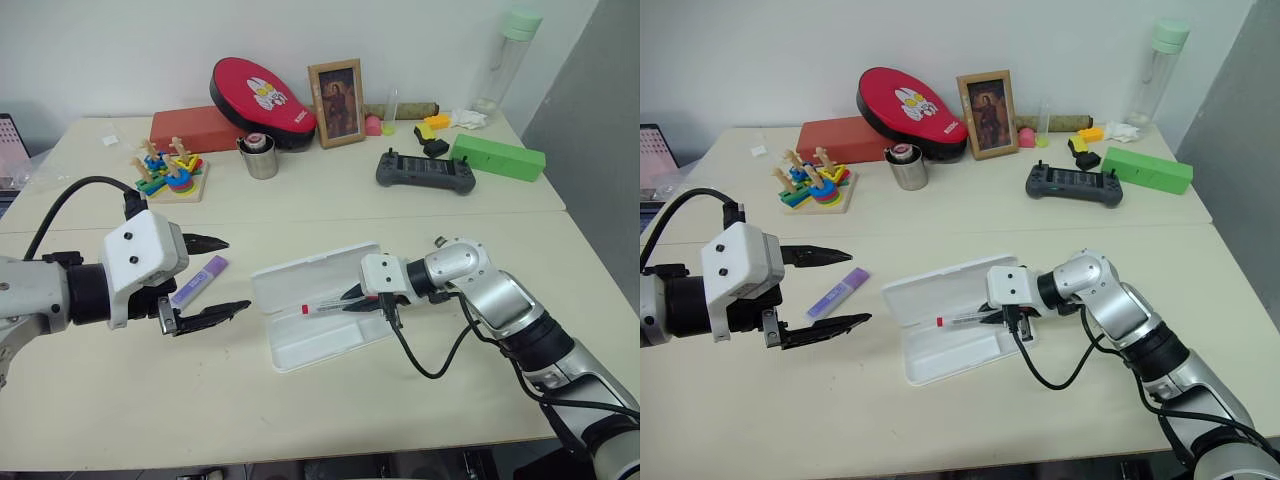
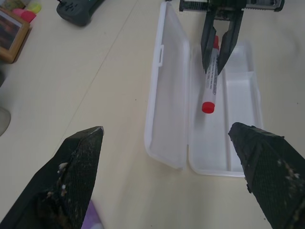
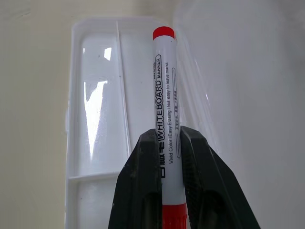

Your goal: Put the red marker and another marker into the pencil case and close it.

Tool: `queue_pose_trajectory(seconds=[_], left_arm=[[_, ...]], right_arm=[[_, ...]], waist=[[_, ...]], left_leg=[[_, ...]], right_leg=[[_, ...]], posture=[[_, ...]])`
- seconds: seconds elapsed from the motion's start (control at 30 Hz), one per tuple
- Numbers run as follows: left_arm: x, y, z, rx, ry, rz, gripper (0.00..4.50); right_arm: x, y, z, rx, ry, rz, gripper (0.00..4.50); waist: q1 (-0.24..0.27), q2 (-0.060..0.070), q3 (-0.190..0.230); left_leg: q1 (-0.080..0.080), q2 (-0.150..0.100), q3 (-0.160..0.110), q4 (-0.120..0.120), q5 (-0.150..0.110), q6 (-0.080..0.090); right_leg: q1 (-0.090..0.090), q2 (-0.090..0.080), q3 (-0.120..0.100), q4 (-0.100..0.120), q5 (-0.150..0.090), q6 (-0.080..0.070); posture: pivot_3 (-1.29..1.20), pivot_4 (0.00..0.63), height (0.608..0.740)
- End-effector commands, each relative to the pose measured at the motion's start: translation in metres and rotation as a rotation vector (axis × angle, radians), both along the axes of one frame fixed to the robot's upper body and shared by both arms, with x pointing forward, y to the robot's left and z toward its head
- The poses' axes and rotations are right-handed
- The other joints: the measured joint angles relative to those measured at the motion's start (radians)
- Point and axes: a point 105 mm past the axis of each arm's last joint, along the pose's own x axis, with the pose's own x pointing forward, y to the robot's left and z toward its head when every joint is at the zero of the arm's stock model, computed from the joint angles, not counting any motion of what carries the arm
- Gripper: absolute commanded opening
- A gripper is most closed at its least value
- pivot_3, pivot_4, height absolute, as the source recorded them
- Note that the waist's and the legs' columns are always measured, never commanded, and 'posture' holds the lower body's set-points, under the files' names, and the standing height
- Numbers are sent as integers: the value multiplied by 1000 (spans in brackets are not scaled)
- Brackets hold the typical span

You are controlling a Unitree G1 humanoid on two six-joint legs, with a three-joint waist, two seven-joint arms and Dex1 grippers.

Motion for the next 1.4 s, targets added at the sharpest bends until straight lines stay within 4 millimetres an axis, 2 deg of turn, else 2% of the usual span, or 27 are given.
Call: queue_pose_trajectory(seconds=[0.03,0.17,0.27,0.4,0.5,0.57,0.7,0.83,0.87,0.93,1.0,1.07,1.23,1.4], left_arm=[[1,1,7,17,-46,6,4500],[1,1,6,13,-45,5,4500],[1,2,6,5,-43,12,4500],[3,6,9,-72,-31,42,4500],[15,33,18,-274,-20,177,4500],[21,50,17,-303,-23,248,4500],[26,78,1,-245,-2,362,4500],[31,94,-14,-202,5,432,4500],[33,99,-23,-198,18,460,4500],[43,121,-45,-164,49,593,4500],[48,133,-60,-115,65,640,4500],[53,131,-66,-141,91,627,4500],[76,125,-74,-186,99,625,4500],[86,116,-79,-231,120,594,4500]], right_arm=[[4,8,10,12,-55,20,1138],[5,10,18,35,-60,13,2047],[0,10,34,89,-39,25,2853],[-13,7,62,155,17,38,2853],[-23,5,83,246,134,29,2853],[-29,2,89,257,179,31,2853],[-32,-1,100,251,175,23,2853],[-28,-1,105,242,151,-15,2853],[-28,0,106,227,130,-17,2853],[-29,3,109,236,83,-3,2853],[-31,3,107,234,103,3,2853],[-29,3,102,219,96,-9,2853],[-27,4,105,226,85,-11,2853],[-26,4,106,226,83,-13,2853]], waist=[[0,0,0],[0,0,0],[0,0,0],[1,0,0],[1,0,0],[0,0,0],[-2,0,0],[-1,0,0],[-1,0,0],[-1,0,0],[-1,0,0],[-1,-1,0],[5,-1,0],[1,-1,-1]], left_leg=[[0,0,0,0,0,0],[0,0,0,0,0,0],[0,0,0,0,0,0],[0,0,0,0,0,0],[0,0,0,0,0,0],[0,0,-1,0,0,0],[0,0,-2,0,0,0],[0,0,-2,-1,0,0],[0,0,-2,-1,0,0],[0,0,-2,-1,0,0],[0,0,-2,-1,0,0],[0,0,-2,-1,0,0],[-2,0,-3,0,0,0],[-2,0,-2,0,0,0]], right_leg=[[0,0,0,0,0,0],[0,0,0,0,0,0],[0,0,0,0,0,0],[0,0,0,0,0,0],[0,0,0,1,0,0],[0,0,-1,1,0,0],[0,0,-1,1,0,0],[-1,0,-2,1,0,0],[-1,0,-2,1,0,0],[-1,0,-1,1,0,0],[-1,0,-2,2,0,0],[-1,0,-2,1,0,0],[-1,0,-3,1,0,0],[-1,0,-3,1,0,0]], posture=[[0,150,740],[0,150,740],[0,150,740],[0,150,740],[0,150,740],[0,150,740],[0,150,740],[0,150,740],[0,150,740],[0,150,740],[0,150,740],[0,150,740],[0,150,740],[0,150,740]])
